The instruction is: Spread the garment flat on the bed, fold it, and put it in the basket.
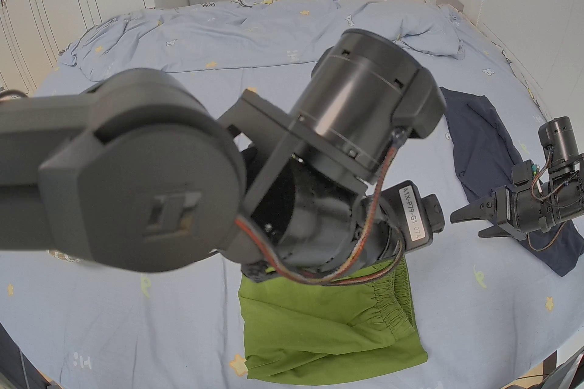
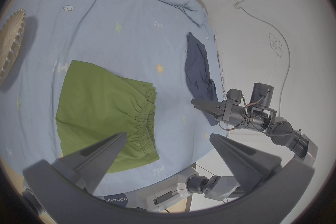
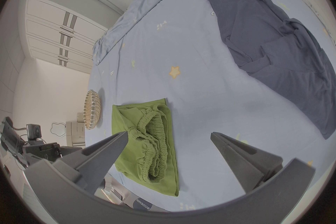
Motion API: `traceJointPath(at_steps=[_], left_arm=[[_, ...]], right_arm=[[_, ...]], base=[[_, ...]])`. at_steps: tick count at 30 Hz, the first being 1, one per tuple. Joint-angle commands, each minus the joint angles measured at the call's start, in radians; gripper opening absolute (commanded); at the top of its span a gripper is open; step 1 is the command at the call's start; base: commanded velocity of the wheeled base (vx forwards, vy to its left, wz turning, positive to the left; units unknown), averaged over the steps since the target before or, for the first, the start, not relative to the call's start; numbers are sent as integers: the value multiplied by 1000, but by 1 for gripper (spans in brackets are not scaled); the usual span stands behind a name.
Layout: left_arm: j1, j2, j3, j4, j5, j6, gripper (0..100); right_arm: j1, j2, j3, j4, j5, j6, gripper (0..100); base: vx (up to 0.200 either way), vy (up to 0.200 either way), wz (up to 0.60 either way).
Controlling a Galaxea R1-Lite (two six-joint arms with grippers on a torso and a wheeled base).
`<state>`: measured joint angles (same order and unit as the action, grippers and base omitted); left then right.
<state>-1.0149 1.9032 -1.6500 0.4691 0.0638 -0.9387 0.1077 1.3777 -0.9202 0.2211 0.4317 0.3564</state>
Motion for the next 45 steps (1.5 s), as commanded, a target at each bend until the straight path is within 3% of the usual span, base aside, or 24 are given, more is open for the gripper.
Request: traceJointPath(at_steps=[1,2,6,7,8,9,11,13,15,16,17,20,27,45], left_arm=[[190,-131,164,-47,-110,37,100],[294,-184,248,-80,-222,80,100],[499,-243,453,-178,-440,219,100],[507,-245,463,-182,-446,227,100],[598,-251,572,-244,-529,314,100],[598,-251,572,-244,-529,314,100],[728,-242,722,-360,-630,436,100],[800,-219,794,-435,-684,483,100],[806,-216,797,-442,-688,485,100],[877,-148,857,-529,-768,532,100],[898,-118,871,-555,-788,555,100],[912,-65,875,-575,-792,597,100],[904,-73,848,-577,-792,591,100],[883,-174,835,-577,-791,574,100]], right_arm=[[56,-12,-2,0,2,18,100],[86,-19,-2,0,2,32,100],[133,-32,0,1,9,35,100],[135,-32,0,1,9,35,100],[150,-38,1,3,25,35,100],[150,-38,1,3,25,35,100],[187,-46,7,3,85,35,100],[202,-37,4,1,113,32,100],[204,-35,4,1,113,30,100],[231,43,6,0,113,21,100],[234,77,12,0,114,21,100],[242,130,50,-2,116,9,100],[299,215,132,-3,114,-20,100],[354,288,123,-35,139,-7,100]], base=[[0,0,0],[0,0,0],[0,0,0],[0,0,0],[0,0,0],[0,0,0],[0,0,0],[0,0,0],[0,0,0],[0,0,0],[0,0,0],[0,0,0],[0,0,0],[0,0,0]])
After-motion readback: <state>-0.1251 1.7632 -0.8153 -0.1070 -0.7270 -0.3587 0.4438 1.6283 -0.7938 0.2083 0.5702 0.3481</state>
